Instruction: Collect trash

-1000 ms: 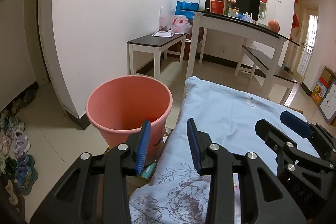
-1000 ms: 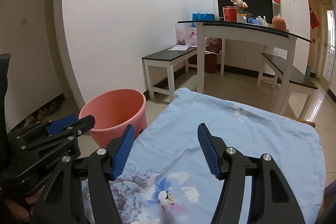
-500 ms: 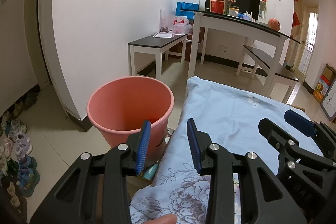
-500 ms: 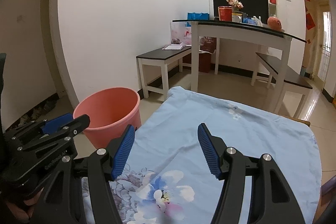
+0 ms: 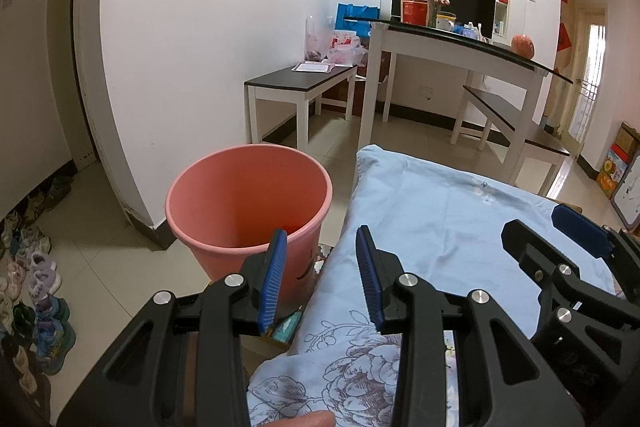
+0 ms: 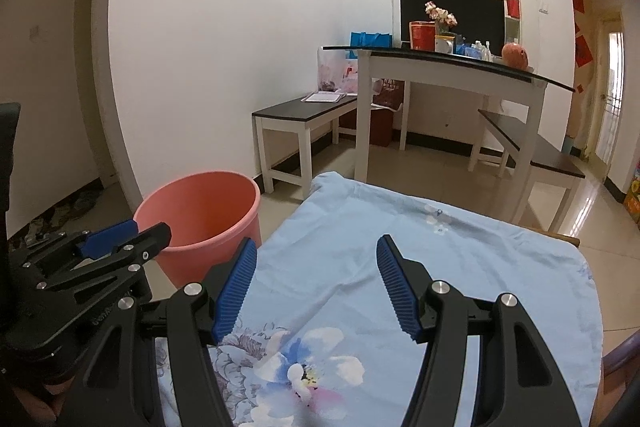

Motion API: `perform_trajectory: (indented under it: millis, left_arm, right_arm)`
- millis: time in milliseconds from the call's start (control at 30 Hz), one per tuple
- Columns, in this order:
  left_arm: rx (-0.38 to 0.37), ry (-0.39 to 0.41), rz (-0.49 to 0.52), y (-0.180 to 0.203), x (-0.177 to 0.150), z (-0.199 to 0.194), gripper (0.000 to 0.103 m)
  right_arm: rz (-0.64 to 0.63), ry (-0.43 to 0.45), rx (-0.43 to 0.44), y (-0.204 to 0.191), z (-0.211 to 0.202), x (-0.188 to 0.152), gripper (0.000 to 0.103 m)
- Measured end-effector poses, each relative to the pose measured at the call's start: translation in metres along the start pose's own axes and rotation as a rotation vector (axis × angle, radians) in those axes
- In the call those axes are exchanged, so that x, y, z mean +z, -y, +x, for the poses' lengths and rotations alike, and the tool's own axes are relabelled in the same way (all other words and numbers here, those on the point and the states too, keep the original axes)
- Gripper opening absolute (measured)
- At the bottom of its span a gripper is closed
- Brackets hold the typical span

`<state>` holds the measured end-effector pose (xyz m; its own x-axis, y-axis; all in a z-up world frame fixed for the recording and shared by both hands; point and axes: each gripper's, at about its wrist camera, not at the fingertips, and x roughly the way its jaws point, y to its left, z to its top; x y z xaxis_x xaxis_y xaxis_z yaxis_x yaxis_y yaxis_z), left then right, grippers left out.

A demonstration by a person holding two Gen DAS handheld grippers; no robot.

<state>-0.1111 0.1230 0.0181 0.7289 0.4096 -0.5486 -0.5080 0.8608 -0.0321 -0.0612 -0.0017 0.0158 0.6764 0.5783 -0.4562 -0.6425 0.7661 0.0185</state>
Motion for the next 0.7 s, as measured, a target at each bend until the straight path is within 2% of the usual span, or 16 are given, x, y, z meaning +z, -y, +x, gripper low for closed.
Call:
perform_trajectory:
  millis: [700]
  left_arm:
    - [-0.001, -0.001, -0.001, -0.0006, -0.0007, 0.0001, 0.036]
  right_arm:
    - [0.002, 0.004, -0.007, -0.0004, -0.0005, -0.0003, 0.062]
